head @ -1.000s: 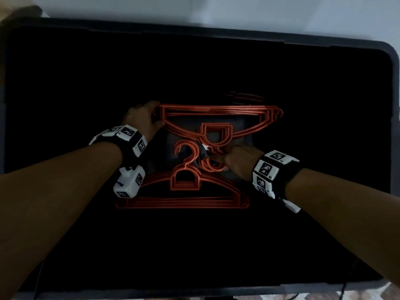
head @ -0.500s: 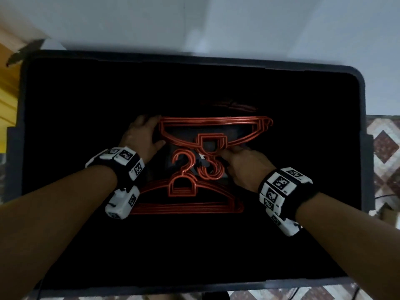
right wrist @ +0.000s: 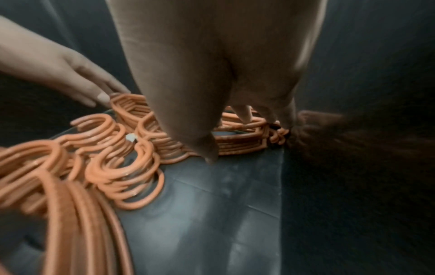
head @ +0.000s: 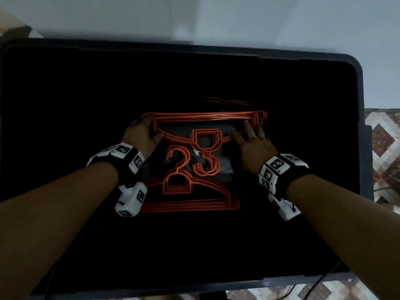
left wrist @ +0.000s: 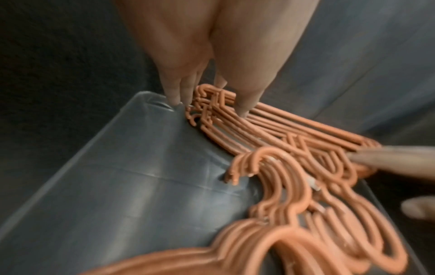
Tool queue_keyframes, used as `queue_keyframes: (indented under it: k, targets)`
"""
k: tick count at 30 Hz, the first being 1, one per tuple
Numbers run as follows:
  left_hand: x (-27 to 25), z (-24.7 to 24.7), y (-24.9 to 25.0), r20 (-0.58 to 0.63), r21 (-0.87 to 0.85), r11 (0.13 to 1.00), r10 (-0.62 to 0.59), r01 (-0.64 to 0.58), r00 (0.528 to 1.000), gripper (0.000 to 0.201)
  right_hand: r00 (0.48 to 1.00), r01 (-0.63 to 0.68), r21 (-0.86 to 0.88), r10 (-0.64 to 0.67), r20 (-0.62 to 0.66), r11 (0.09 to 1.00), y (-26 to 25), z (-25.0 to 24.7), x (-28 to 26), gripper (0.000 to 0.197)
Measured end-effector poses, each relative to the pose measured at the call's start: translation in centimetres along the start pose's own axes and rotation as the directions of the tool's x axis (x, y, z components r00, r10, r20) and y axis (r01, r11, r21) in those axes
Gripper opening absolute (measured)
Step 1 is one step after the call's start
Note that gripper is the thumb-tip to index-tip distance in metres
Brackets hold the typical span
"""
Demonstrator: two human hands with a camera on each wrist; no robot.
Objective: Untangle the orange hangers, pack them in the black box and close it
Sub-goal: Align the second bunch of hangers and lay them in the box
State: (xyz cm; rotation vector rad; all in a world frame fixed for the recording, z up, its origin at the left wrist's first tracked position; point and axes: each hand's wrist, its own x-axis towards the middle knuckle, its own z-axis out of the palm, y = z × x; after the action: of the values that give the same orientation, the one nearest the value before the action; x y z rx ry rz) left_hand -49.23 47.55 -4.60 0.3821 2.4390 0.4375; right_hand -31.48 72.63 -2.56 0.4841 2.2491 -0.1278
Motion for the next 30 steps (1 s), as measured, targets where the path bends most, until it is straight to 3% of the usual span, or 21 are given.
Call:
queue_keyframes:
  k: [3,5,8,11,13,16,23,26,30]
  targets:
    - [-0.4,-0.4,0.4,-0.025,-0.021,1.000,0.000,-0.001,1.000,0.073,0.996,-0.016,0.100,0.025,-0.086,0.995,0.1,-0.3,-0.6,0.091]
    - [-0.6,-0.8,0.2,-0.048,-0.056,0.998,-0.014,0.012,0.999,0.073,0.974,-0.051,0.292,0.112,-0.195,0.955,0.4,-0.7,-1.2,0.088]
    - [0.0,-1.1,-0.4,-0.062,-0.155,0.982,-0.117,0.106,0.991,0.067,0.914,-0.169,0.650,0.365,-0.179,0.741,1.0,-1.9,-1.1,0.077]
    - [1.5,-1.0,-1.1,0.082,-0.393,0.876,-0.268,0.278,0.960,0.053,0.896,-0.241,0.767,0.440,-0.060,0.595,1.3,-2.8,-0.4,0.066]
    - [2.1,-0.7,-1.1,0.181,-0.555,0.757,-0.294,0.344,0.938,0.028,0.909,-0.246,0.761,0.416,-0.034,0.600,1.1,-3.2,-0.3,0.050]
    - [2.8,-0.1,-1.2,0.183,-0.628,0.705,-0.277,0.329,0.943,0.025,0.922,-0.256,0.728,0.387,-0.013,0.635,0.7,-3.2,-0.4,0.032]
    - [2.7,-0.5,-1.5,0.166,-0.626,0.721,-0.249,0.297,0.954,0.023,0.933,-0.218,0.708,0.356,-0.050,0.671,0.9,-2.7,-0.9,0.044]
    - [2.1,-0.8,-1.4,0.140,-0.600,0.747,-0.254,0.286,0.957,0.052,0.936,-0.214,0.714,0.350,-0.047,0.667,1.2,-2.7,-0.9,0.050]
    - [1.7,-1.6,-2.1,0.098,-0.508,0.812,-0.277,0.287,0.956,0.057,0.933,-0.222,0.726,0.358,-0.035,0.651,1.3,-2.8,-1.3,0.049]
